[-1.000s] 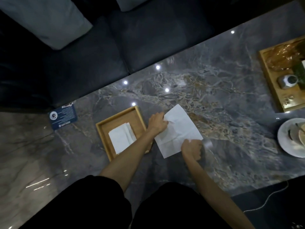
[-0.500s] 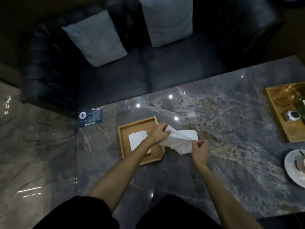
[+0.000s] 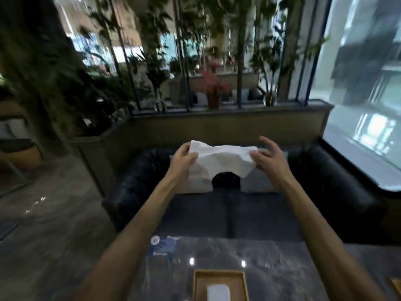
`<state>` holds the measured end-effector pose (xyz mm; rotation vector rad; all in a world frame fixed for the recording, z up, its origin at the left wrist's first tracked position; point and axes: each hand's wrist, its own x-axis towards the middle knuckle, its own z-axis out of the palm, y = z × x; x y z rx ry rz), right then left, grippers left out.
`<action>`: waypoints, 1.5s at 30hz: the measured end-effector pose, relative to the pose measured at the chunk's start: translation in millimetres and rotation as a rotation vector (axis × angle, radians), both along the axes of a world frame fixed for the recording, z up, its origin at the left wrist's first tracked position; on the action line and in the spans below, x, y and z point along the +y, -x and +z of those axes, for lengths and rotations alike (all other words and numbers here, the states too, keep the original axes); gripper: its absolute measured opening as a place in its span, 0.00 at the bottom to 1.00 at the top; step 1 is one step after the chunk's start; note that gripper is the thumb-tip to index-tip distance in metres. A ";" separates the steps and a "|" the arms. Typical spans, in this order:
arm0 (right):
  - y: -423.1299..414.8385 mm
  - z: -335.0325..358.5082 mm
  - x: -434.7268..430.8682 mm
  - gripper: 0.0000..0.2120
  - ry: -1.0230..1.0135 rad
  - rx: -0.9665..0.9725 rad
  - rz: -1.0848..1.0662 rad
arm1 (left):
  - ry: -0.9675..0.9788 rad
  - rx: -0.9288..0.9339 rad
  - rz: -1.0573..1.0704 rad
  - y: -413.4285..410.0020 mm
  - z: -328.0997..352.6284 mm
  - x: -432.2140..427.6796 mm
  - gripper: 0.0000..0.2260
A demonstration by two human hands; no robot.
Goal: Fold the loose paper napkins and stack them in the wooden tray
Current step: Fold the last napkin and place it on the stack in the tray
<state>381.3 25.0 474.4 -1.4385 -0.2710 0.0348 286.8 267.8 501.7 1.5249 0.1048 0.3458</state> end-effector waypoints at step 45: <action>65.7 116.9 -4.9 0.11 0.148 -0.082 0.268 | -0.025 -0.087 -0.179 53.9 74.4 48.3 0.12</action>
